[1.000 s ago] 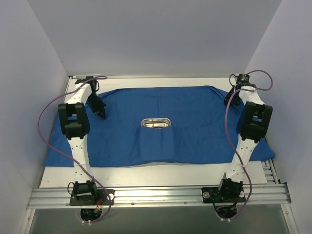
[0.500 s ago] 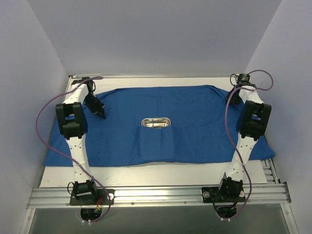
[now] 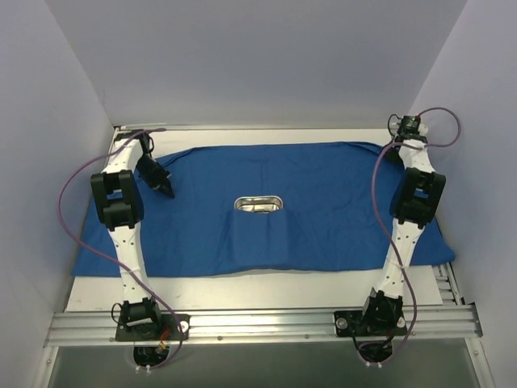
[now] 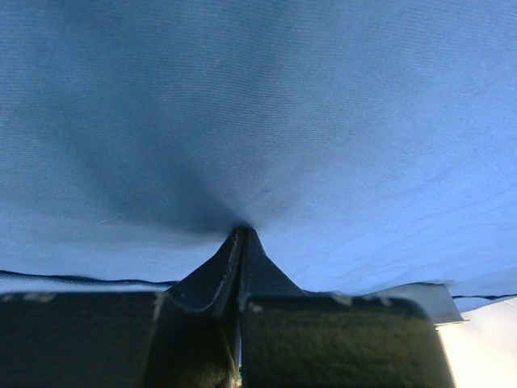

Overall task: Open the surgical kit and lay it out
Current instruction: Open the surgical kit at the center of the board.

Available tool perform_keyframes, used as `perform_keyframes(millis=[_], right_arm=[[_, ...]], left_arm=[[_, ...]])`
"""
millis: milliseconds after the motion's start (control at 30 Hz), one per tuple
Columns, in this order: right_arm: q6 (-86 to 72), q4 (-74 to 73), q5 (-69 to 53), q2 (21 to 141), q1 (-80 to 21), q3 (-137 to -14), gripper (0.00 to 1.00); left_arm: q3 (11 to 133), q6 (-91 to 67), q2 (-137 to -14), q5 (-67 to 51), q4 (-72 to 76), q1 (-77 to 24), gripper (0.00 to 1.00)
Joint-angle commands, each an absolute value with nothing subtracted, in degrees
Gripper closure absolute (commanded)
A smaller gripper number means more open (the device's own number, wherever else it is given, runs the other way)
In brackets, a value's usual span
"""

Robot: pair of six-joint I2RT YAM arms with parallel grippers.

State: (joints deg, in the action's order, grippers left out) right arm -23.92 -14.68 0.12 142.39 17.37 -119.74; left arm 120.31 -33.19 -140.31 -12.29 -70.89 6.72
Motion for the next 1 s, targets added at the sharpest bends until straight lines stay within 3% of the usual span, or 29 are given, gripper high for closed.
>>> perform_keyframes(millis=[0, 233, 367, 533, 667, 967], right_arm=[[-23.5, -9.9, 1.2, 147.6, 18.1, -126.7, 1.0], [-28.7, -0.6, -6.5, 160.3, 17.6, -146.9, 0.98], [-30.0, 5.1, -6.8, 155.4, 15.8, -143.1, 0.98], [-30.5, 0.3, -9.2, 146.5, 12.1, -139.1, 0.96], [-28.7, -4.2, -10.4, 137.4, 9.1, -131.8, 0.95], [-35.0, -2.5, -18.9, 117.5, 3.3, -96.4, 1.0]], left_arm=[[118.5, -30.1, -144.2, -4.4, -71.1, 7.7, 0.98], [116.9, -29.0, -141.2, -2.7, -70.3, 7.6, 0.98], [117.1, -29.4, -137.6, -0.9, -70.6, 7.6, 0.98], [119.9, -30.8, -137.6, -0.5, -72.0, 8.1, 0.98], [126.5, -31.1, -142.0, 1.8, -74.5, 8.2, 0.98], [141.3, -31.3, -151.9, 3.6, -74.0, 10.5, 0.98]])
